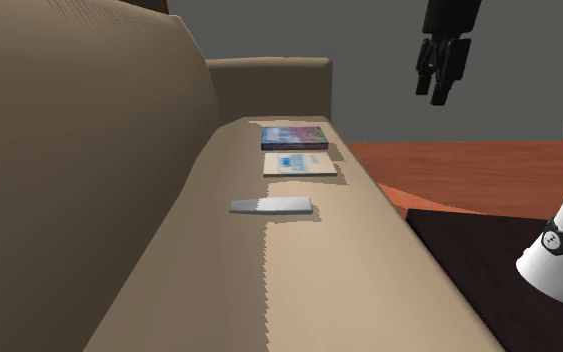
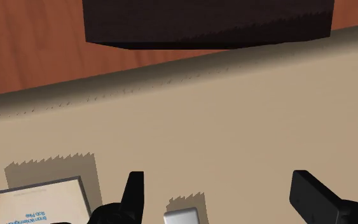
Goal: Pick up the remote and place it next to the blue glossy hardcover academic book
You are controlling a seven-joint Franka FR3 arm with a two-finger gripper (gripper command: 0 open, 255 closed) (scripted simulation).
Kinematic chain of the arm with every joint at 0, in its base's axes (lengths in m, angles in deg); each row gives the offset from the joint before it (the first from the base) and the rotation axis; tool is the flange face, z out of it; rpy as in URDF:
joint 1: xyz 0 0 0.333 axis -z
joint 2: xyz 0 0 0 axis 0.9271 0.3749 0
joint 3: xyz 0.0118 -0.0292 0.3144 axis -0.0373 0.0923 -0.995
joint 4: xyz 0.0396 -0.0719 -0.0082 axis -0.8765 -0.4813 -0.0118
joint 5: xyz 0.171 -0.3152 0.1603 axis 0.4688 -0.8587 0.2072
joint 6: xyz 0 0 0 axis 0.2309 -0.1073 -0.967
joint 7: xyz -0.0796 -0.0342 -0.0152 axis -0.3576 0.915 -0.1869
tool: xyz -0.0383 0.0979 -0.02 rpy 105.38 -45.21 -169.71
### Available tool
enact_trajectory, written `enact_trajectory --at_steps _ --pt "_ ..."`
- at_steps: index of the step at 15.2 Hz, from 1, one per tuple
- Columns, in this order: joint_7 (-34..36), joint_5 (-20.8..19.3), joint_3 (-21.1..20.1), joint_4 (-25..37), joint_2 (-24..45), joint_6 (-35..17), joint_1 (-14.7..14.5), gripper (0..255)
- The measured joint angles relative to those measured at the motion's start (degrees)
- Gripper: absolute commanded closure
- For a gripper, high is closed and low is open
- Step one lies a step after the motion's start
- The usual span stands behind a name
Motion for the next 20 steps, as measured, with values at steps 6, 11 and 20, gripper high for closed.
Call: enact_trajectory --at_steps 6,11,20 --pt "-2.1 0.3 1.2 2.9 12.5 -9.7 -1.2 0" --pt "-4.7 1.1 2.2 7.1 23.2 -16.3 -1.8 0" --pt "-8.9 4.1 2.3 19.3 43.5 -24.3 -2.5 0"
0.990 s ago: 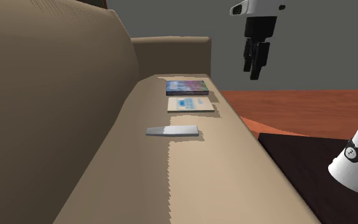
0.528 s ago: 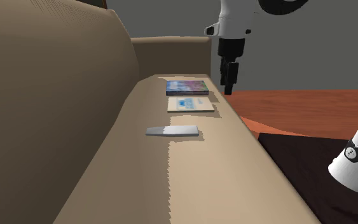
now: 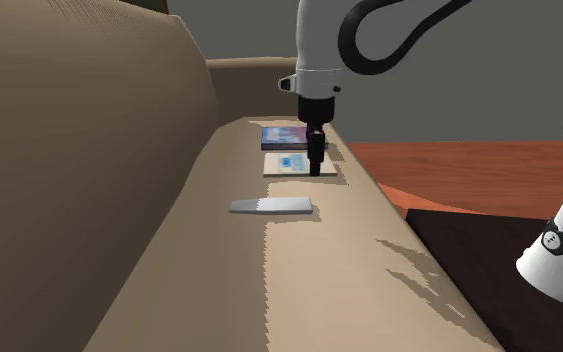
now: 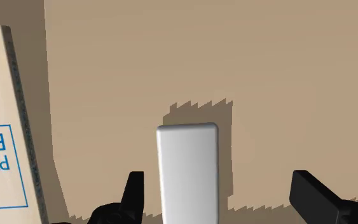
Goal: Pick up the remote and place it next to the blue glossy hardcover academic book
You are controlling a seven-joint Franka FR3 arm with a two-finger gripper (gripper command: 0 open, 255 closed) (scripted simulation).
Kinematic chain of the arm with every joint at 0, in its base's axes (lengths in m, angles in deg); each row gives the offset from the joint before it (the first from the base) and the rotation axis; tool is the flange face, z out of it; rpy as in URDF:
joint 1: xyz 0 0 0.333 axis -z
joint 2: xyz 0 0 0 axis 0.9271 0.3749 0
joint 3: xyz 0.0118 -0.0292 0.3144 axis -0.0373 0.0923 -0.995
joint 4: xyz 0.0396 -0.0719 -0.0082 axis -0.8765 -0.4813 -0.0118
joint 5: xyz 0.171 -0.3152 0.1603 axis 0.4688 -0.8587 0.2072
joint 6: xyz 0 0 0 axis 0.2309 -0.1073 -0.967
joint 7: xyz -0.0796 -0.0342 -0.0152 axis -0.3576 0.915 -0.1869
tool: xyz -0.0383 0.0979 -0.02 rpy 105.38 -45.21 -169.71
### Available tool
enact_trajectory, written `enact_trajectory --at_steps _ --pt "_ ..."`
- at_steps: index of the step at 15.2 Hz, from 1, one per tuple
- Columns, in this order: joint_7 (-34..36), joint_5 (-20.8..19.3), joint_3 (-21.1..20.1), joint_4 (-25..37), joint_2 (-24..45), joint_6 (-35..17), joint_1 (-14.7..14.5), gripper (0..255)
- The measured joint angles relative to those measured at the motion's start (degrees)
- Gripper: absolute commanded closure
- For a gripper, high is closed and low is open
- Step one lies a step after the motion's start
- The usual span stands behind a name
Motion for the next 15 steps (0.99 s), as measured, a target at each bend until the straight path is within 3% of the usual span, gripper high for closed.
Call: enact_trajectory --at_steps 9,15 --pt "-3.3 2.3 -1.5 18.4 20.1 -1.6 0.6 0" --pt "-3.9 2.7 -1.8 20.7 24.3 -3.6 1.0 0"
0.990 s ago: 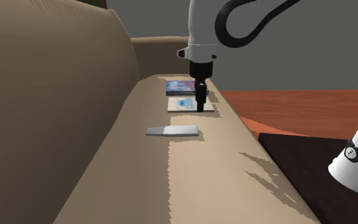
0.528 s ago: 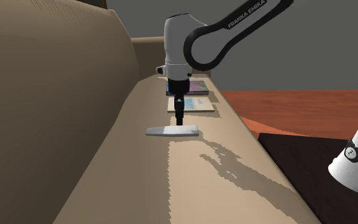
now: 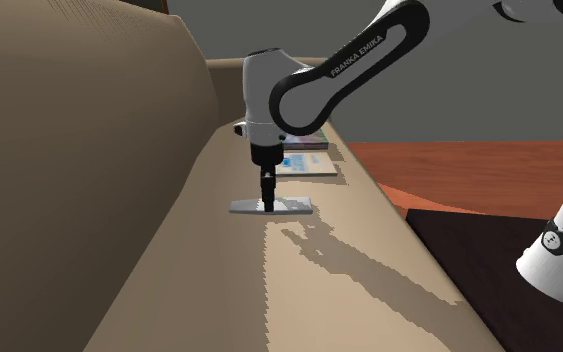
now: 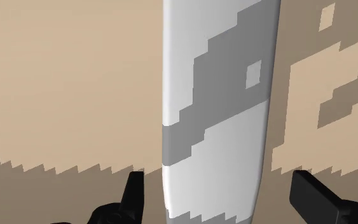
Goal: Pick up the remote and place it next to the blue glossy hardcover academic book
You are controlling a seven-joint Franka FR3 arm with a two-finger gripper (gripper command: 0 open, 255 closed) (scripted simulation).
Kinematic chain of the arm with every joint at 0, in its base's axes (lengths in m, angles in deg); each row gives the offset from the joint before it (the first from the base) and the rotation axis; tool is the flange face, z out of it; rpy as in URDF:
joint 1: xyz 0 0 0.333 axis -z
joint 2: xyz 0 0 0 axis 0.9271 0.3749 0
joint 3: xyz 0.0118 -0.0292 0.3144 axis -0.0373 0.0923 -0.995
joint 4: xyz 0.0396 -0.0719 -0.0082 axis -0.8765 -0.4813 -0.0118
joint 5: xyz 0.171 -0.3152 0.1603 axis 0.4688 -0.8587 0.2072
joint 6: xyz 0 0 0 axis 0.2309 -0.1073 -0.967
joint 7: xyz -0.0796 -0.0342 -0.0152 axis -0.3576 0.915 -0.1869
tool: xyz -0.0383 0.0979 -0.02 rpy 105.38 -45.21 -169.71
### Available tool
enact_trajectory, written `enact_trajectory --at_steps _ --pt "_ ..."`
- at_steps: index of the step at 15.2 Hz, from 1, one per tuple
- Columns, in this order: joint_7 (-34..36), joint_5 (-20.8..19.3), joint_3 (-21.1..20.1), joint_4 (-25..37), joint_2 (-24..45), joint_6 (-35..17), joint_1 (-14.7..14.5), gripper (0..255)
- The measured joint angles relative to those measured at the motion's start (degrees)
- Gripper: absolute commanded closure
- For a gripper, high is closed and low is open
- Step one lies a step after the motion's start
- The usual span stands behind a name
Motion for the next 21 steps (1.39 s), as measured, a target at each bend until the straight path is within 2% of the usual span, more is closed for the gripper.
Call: enact_trajectory --at_steps 9,10,21 --pt "-0.1 0.2 -0.1 -0.3 1.7 -2.0 0.1 0" --pt "-0.1 0.2 -0.1 -0.3 1.7 -2.0 0.1 255" --pt "-0.1 0.2 -0.1 -0.2 1.5 -1.8 0.1 255"
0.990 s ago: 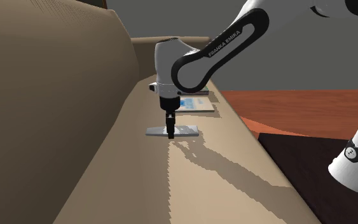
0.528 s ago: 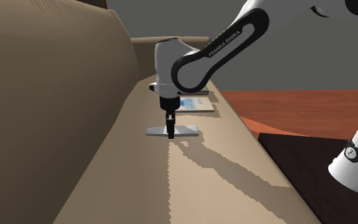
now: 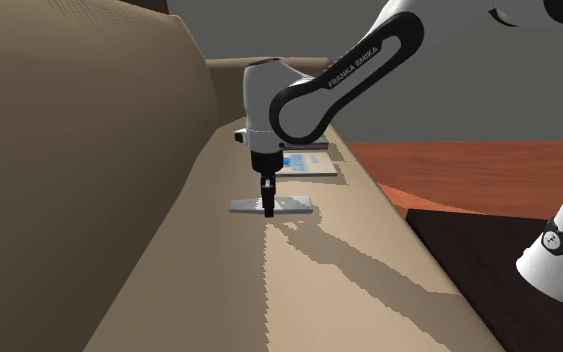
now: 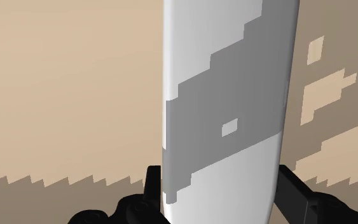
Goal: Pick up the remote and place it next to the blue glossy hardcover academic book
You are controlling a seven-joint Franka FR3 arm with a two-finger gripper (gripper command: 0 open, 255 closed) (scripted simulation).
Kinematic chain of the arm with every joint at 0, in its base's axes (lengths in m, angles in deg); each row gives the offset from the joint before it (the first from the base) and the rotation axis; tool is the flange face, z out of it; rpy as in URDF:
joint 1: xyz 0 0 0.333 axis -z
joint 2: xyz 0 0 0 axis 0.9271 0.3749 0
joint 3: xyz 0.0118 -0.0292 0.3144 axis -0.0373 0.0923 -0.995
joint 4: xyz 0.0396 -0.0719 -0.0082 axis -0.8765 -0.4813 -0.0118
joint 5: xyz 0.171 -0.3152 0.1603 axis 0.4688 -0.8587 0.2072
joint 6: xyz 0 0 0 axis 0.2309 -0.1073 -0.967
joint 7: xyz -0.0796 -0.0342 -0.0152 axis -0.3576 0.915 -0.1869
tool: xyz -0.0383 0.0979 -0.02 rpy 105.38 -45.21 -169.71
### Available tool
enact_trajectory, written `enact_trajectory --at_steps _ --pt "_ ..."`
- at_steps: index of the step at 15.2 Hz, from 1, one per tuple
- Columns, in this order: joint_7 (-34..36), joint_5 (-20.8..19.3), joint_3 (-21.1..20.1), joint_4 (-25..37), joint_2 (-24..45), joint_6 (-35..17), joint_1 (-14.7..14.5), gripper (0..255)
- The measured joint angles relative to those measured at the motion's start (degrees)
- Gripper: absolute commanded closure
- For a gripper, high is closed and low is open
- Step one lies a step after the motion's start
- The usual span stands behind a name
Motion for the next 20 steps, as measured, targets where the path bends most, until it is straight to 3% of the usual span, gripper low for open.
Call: enact_trajectory --at_steps 20 --pt "0.2 -0.7 0.5 4.8 -7.1 11.8 -0.3 255"
